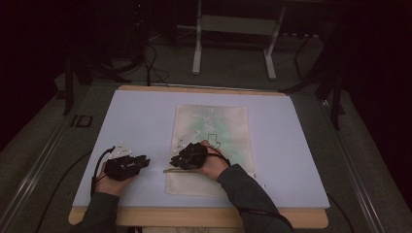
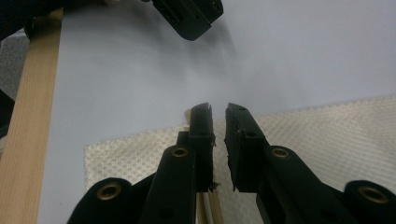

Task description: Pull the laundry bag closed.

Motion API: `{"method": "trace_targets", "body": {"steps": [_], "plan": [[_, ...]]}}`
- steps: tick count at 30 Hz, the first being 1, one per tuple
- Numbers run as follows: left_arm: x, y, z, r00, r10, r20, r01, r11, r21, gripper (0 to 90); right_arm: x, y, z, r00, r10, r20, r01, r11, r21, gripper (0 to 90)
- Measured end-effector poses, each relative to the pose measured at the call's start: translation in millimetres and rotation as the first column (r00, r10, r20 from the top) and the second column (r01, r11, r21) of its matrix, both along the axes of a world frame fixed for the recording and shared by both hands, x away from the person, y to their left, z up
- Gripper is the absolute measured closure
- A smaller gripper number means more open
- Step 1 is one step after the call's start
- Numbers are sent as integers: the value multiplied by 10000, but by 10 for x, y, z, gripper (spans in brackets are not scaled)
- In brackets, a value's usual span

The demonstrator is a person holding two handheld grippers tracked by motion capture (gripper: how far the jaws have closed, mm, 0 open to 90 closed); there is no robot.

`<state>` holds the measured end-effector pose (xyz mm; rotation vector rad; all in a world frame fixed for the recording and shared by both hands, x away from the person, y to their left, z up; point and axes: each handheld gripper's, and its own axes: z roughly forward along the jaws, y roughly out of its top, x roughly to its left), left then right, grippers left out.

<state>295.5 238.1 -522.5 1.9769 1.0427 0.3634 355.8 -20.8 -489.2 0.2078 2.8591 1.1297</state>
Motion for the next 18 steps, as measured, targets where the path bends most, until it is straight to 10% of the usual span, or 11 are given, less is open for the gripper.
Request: {"method": "trace_targets", "body": {"steps": [18], "plan": [[4,36,-1,9999,119,13,-119,9999,-93,707,-24,242,-130,9992,338,-233,-344,9990,-300,797]]}}
